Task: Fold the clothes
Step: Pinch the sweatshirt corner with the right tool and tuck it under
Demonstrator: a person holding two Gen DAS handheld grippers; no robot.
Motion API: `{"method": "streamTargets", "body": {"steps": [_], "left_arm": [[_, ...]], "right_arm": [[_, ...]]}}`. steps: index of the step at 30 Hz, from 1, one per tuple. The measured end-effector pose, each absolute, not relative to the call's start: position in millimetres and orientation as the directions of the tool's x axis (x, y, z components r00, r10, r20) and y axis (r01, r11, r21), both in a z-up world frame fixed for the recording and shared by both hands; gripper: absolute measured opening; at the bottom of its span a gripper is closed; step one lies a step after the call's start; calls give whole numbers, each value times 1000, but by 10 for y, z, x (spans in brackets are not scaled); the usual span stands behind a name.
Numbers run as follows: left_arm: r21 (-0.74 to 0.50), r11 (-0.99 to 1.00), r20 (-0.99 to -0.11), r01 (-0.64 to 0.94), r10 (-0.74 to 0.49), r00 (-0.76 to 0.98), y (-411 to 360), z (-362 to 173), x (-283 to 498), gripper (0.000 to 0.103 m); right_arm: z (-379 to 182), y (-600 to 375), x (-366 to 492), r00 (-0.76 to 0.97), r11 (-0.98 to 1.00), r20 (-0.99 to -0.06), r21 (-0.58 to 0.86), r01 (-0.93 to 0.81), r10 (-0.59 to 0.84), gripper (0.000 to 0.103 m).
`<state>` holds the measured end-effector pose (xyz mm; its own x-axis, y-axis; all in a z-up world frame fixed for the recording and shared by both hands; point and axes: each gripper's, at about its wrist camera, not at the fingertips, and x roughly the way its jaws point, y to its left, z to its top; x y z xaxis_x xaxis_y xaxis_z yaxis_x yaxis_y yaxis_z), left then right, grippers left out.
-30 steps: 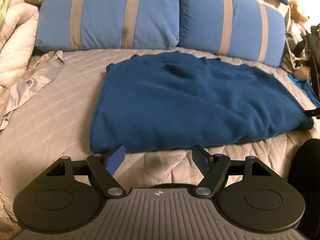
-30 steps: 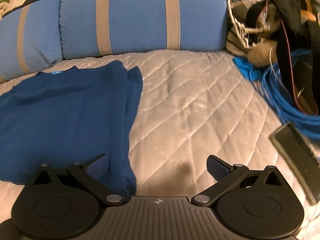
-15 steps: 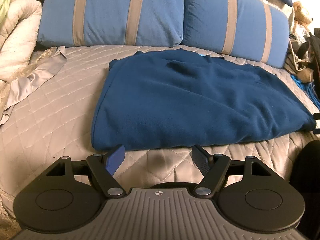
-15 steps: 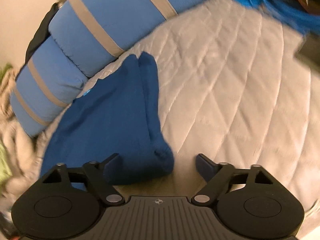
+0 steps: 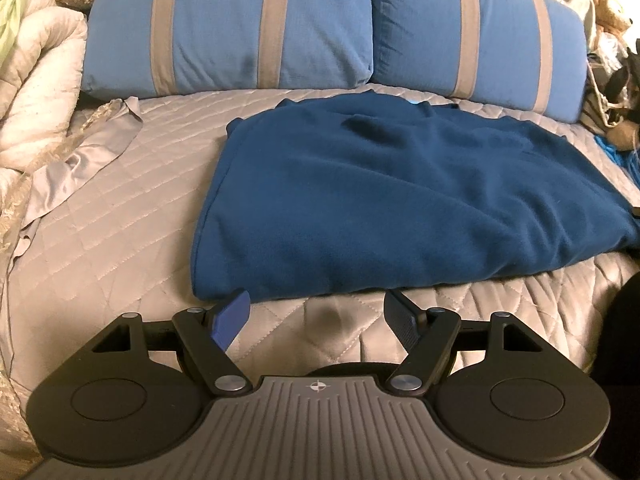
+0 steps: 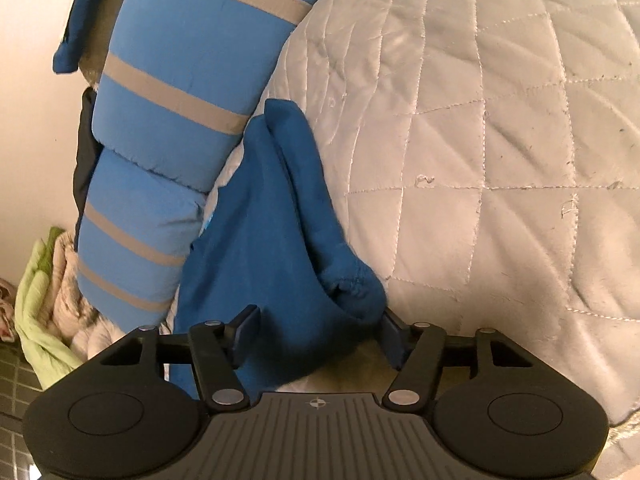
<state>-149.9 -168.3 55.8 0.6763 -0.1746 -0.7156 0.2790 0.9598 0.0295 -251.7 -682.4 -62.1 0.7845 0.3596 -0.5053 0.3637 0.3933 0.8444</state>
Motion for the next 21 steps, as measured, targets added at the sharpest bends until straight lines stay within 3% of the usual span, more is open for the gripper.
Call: {"method": "streamTargets", "body": {"steps": [10, 13, 15, 18, 21], "left_arm": [[39, 960, -720, 276, -165, 675, -1684, 558, -1485, 74], [43, 960, -722, 276, -161, 673, -1691, 557, -1484, 74], [49, 960, -723, 276, -157, 672, -1697, 556, -1484, 74], [59, 960, -721, 275, -149, 676, -1705, 556, -1495, 74], [66, 959, -720, 275, -145, 678, -1711, 552, -1493, 74]], "right_arm": [[-677, -6835, -2411, 808, 370, -488, 855, 364, 331, 57], [-716, -6843, -2398, 819, 349, -483, 859, 375, 310, 45], [-746, -6851, -2376, 822, 334, -478, 864, 377, 309, 27], [-647, -6850, -2345, 843, 333, -440, 880, 338, 308, 20], [-455, -6835, -2310, 864, 355, -394, 892, 279, 312, 19]]}}
